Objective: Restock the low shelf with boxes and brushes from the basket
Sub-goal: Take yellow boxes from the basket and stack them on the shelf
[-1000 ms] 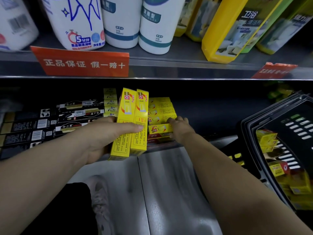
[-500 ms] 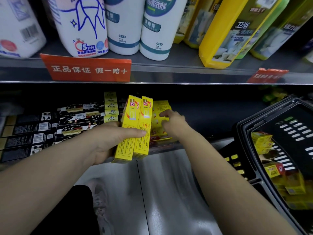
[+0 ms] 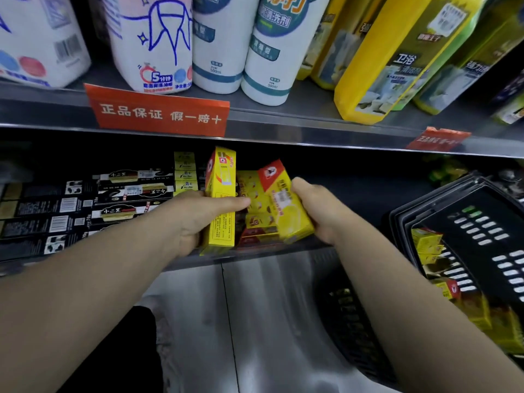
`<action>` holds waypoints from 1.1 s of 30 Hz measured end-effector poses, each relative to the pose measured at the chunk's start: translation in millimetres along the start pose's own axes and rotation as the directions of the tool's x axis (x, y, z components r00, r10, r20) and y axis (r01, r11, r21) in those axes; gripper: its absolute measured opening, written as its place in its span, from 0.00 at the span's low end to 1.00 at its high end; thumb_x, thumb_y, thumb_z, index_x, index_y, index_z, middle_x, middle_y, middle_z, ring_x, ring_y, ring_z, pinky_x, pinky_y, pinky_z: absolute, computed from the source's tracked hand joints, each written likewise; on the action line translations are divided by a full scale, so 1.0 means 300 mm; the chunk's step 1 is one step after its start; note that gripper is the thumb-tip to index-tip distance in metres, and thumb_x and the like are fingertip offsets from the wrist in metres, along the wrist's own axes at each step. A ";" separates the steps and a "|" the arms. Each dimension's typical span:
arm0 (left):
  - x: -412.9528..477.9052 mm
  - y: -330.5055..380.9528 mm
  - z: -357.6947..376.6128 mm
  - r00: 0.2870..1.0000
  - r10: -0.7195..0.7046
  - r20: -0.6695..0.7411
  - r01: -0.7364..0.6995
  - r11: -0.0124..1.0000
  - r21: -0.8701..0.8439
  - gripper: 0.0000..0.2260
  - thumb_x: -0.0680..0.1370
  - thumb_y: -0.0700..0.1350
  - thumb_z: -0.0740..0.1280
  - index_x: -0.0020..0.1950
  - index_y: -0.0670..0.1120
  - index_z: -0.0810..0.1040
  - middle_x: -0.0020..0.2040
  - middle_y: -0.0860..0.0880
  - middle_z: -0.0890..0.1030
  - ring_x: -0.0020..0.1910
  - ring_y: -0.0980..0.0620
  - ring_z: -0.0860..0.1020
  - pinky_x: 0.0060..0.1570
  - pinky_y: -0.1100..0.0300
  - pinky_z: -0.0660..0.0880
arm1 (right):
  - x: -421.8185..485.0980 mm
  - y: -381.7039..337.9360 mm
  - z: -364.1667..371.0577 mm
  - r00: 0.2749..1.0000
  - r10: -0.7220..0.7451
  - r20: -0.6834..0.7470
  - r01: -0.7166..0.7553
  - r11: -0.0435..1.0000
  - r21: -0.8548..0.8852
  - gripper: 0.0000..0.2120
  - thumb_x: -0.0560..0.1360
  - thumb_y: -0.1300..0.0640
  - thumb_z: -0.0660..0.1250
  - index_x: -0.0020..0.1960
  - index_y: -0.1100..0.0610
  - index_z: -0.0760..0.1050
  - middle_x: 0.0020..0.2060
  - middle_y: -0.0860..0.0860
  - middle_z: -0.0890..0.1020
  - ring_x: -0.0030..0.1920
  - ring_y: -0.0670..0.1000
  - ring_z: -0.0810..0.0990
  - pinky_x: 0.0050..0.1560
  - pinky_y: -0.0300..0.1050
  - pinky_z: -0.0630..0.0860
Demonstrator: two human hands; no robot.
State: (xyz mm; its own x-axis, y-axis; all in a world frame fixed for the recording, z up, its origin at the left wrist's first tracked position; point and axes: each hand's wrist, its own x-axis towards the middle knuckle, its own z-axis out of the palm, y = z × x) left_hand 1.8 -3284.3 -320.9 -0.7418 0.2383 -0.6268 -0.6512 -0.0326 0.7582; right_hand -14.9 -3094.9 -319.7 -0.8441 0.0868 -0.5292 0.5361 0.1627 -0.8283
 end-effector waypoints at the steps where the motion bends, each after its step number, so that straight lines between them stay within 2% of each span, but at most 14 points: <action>1: 0.009 -0.005 -0.003 1.000 -0.008 -0.019 0.009 1.000 0.028 0.18 0.68 0.46 0.75 0.53 0.44 0.73 0.45 0.51 0.79 0.44 0.54 0.78 0.44 0.61 0.74 | 0.033 -0.002 -0.029 0.997 -0.054 -0.053 0.041 0.977 -0.209 0.08 0.76 0.58 0.60 0.41 0.59 0.74 0.36 0.55 0.82 0.34 0.52 0.80 0.34 0.41 0.76; 2: 0.016 -0.010 -0.006 0.999 -0.011 -0.035 0.013 0.999 0.048 0.19 0.68 0.47 0.75 0.54 0.43 0.72 0.46 0.50 0.78 0.45 0.53 0.77 0.45 0.60 0.74 | 0.056 -0.008 -0.052 0.991 -0.121 -0.059 0.082 0.890 -0.448 0.06 0.76 0.57 0.61 0.45 0.59 0.74 0.40 0.56 0.80 0.38 0.54 0.79 0.36 0.42 0.74; 4: 0.024 -0.018 -0.011 0.998 -0.008 -0.061 0.012 0.997 0.071 0.18 0.69 0.47 0.75 0.53 0.45 0.73 0.43 0.51 0.78 0.40 0.55 0.76 0.36 0.61 0.71 | 0.119 -0.011 -0.093 0.976 -0.212 0.052 0.170 0.591 -0.789 0.13 0.76 0.56 0.64 0.59 0.58 0.70 0.47 0.57 0.78 0.47 0.56 0.78 0.41 0.43 0.71; 6: 0.036 -0.023 -0.019 0.997 -0.004 -0.081 0.009 0.998 0.056 0.18 0.69 0.46 0.75 0.54 0.44 0.76 0.45 0.48 0.80 0.43 0.51 0.78 0.36 0.61 0.72 | 0.174 -0.013 -0.119 0.971 -0.162 0.177 0.225 0.359 -0.906 0.21 0.78 0.54 0.63 0.69 0.53 0.63 0.58 0.58 0.76 0.57 0.58 0.76 0.54 0.44 0.71; 8: 0.048 -0.022 -0.027 0.993 0.020 -0.114 -0.015 0.999 0.047 0.15 0.68 0.46 0.75 0.51 0.47 0.77 0.45 0.48 0.81 0.43 0.52 0.78 0.36 0.61 0.71 | 0.229 -0.001 -0.131 0.975 -0.119 0.189 0.207 0.162 -0.965 0.25 0.79 0.53 0.60 0.74 0.47 0.57 0.69 0.56 0.68 0.67 0.59 0.68 0.67 0.52 0.65; 10: 0.059 -0.019 -0.033 0.992 0.042 -0.119 -0.037 0.998 0.044 0.12 0.68 0.47 0.75 0.47 0.50 0.76 0.44 0.51 0.79 0.42 0.55 0.76 0.35 0.63 0.69 | 0.276 0.024 -0.134 0.984 -0.065 0.166 0.168 0.034 -0.985 0.25 0.80 0.52 0.58 0.75 0.43 0.54 0.73 0.55 0.62 0.71 0.60 0.61 0.71 0.55 0.56; 14: 0.072 -0.023 -0.026 0.995 0.054 -0.083 -0.049 0.998 0.050 0.10 0.68 0.46 0.75 0.42 0.52 0.75 0.43 0.53 0.79 0.40 0.57 0.75 0.33 0.64 0.68 | 0.345 0.089 -0.116 0.986 0.065 0.151 0.149 0.041 -0.988 0.25 0.81 0.50 0.55 0.75 0.38 0.51 0.75 0.54 0.57 0.73 0.62 0.55 0.73 0.56 0.51; 16: 0.076 -0.027 -0.019 0.996 0.051 -0.072 -0.048 0.998 0.049 0.10 0.68 0.46 0.75 0.44 0.52 0.76 0.42 0.53 0.80 0.40 0.57 0.76 0.33 0.64 0.69 | 0.362 0.113 -0.103 0.980 0.111 0.168 0.161 0.068 -0.985 0.24 0.81 0.47 0.54 0.74 0.37 0.50 0.75 0.54 0.56 0.73 0.62 0.55 0.72 0.56 0.51; 21: 0.088 -0.031 -0.009 0.995 0.046 -0.086 -0.041 0.998 0.057 0.11 0.68 0.46 0.76 0.45 0.53 0.76 0.44 0.53 0.80 0.41 0.57 0.76 0.33 0.63 0.69 | 0.356 0.112 -0.097 0.972 0.136 0.191 0.159 0.219 -0.963 0.24 0.77 0.34 0.50 0.73 0.33 0.52 0.75 0.52 0.56 0.74 0.61 0.52 0.71 0.56 0.51; 24: 0.088 -0.035 -0.008 0.993 0.058 -0.100 -0.050 0.996 0.077 0.14 0.67 0.47 0.76 0.49 0.51 0.76 0.43 0.54 0.78 0.40 0.59 0.74 0.33 0.64 0.66 | 0.326 0.091 -0.114 0.964 0.161 0.213 0.176 0.218 -0.960 0.39 0.68 0.27 0.60 0.73 0.33 0.48 0.76 0.49 0.52 0.75 0.60 0.50 0.72 0.55 0.50; 26: 0.088 -0.038 -0.011 0.993 0.057 -0.107 -0.049 0.995 0.084 0.14 0.67 0.47 0.76 0.49 0.51 0.76 0.41 0.55 0.77 0.38 0.59 0.72 0.33 0.64 0.64 | 0.301 0.093 -0.109 0.955 0.196 0.221 0.209 0.083 -0.974 0.51 0.62 0.32 0.71 0.74 0.35 0.42 0.76 0.48 0.51 0.75 0.60 0.49 0.72 0.56 0.50; 28: 0.083 -0.039 -0.012 0.992 0.061 -0.106 -0.052 0.995 0.087 0.11 0.68 0.47 0.75 0.44 0.52 0.74 0.39 0.55 0.75 0.37 0.60 0.71 0.32 0.64 0.63 | 0.290 0.113 -0.093 0.962 0.150 0.227 0.227 0.019 -0.974 0.53 0.64 0.44 0.76 0.75 0.38 0.43 0.75 0.51 0.55 0.74 0.59 0.52 0.72 0.56 0.52; 30: 0.079 -0.037 -0.012 0.994 0.066 -0.091 -0.058 0.994 0.088 0.11 0.68 0.46 0.75 0.42 0.53 0.73 0.39 0.55 0.75 0.37 0.60 0.71 0.32 0.64 0.63 | 0.286 0.128 -0.078 0.966 0.095 0.242 0.237 0.066 -0.969 0.49 0.67 0.54 0.76 0.75 0.39 0.46 0.72 0.51 0.59 0.72 0.58 0.56 0.70 0.55 0.59; 33: 0.074 -0.035 -0.011 0.995 0.061 -0.076 -0.053 0.994 0.098 0.15 0.68 0.46 0.75 0.51 0.50 0.77 0.46 0.52 0.79 0.43 0.55 0.75 0.38 0.63 0.67 | 0.286 0.135 -0.071 0.960 0.082 0.267 0.256 0.123 -0.959 0.45 0.70 0.62 0.72 0.75 0.39 0.49 0.71 0.51 0.60 0.71 0.58 0.56 0.66 0.55 0.66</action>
State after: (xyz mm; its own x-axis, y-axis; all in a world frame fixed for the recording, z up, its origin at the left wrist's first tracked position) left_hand -8.3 -3281.9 -343.4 -0.7902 0.1610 -0.5913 -0.5918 0.0499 0.8045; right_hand -65.8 -3059.9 -394.7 -0.7629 -0.1656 -0.6250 -0.1639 0.9846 -0.0607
